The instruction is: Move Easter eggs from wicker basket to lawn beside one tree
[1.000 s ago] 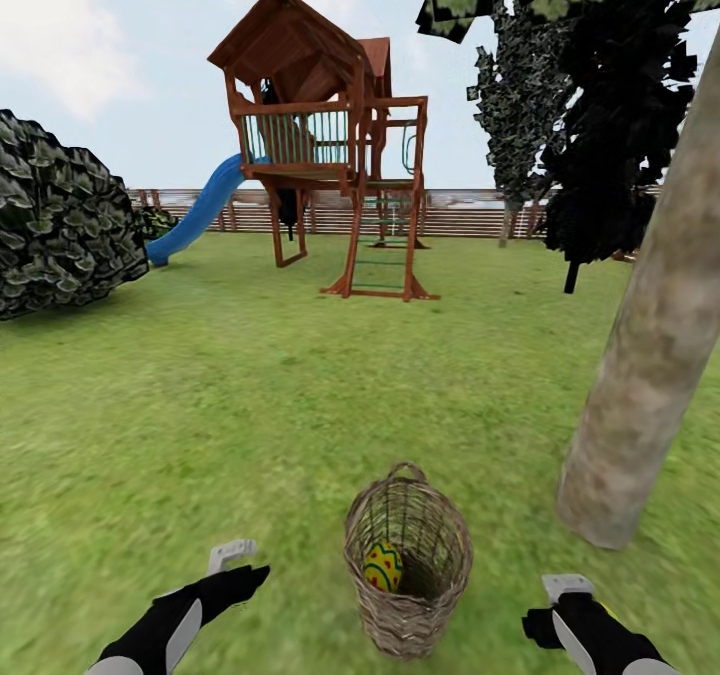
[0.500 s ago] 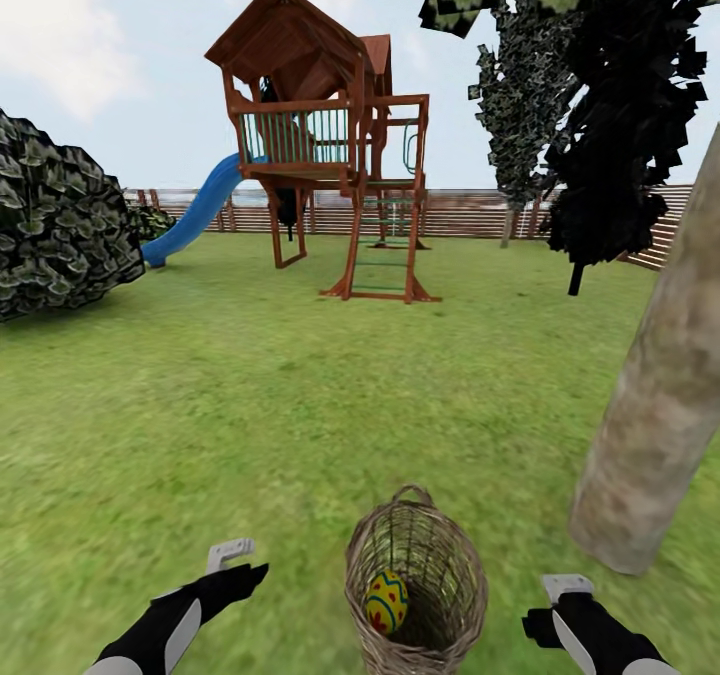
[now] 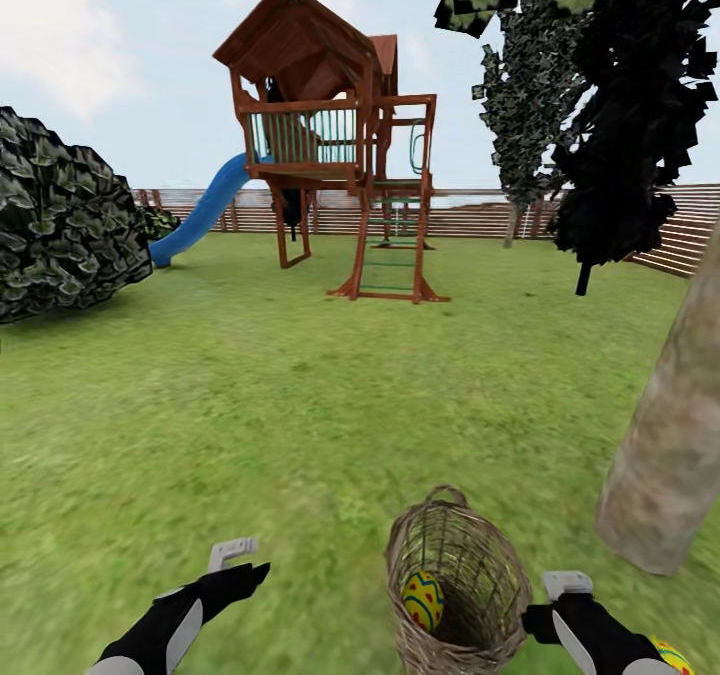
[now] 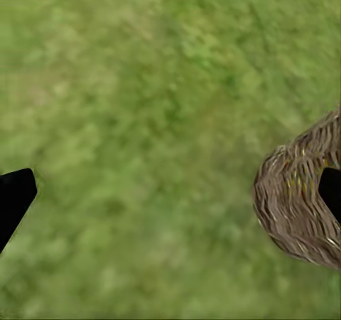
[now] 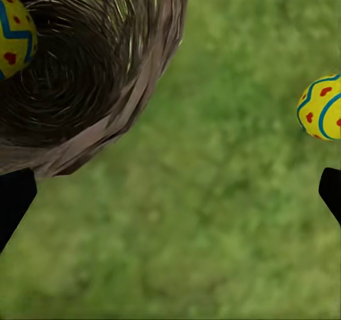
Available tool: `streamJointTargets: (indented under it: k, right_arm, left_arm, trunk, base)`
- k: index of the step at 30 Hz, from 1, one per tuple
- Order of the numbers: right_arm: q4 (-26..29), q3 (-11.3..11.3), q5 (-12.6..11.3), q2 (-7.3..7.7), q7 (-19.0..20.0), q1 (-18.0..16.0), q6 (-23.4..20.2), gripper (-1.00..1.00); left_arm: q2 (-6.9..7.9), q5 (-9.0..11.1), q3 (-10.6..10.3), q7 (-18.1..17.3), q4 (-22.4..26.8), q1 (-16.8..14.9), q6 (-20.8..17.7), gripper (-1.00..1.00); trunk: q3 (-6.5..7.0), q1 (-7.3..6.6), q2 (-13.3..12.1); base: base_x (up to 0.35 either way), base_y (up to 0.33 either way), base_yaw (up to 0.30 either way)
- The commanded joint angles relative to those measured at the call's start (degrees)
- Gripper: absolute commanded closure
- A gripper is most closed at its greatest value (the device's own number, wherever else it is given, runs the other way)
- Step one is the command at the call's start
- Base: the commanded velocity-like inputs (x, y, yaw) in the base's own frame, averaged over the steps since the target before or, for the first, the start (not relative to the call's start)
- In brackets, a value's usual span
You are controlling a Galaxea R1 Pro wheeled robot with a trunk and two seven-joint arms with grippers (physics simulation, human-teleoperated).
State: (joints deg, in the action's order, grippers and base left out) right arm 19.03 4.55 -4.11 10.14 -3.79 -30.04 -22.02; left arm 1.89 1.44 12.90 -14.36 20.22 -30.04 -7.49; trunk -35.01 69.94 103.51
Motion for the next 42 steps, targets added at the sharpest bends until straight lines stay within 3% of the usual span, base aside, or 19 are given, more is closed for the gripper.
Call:
streamJointTargets:
  k: [1, 42]
  right_arm:
    - [0.1, 0.4, -0.5, 0.07, -0.2, 0.0, -0.3, -1.00]
    - [0.1, 0.3, -0.9, 0.49, 0.0, 0.0, -0.4, -1.00]
  left_arm:
    - [-0.04, 0.1, 0.4, -0.4, 0.0, 0.0, -0.6, -1.00]
    - [0.02, 0.1, 0.6, -0.3, -2.2, 0.0, -0.7, -1.00]
  trunk:
    - [-0.03, -0.01, 0.0]
    - [2.03, -0.01, 0.0]
  base:
    - [0.000, 0.325, -0.181]
    - [0.000, 0.326, -0.244]
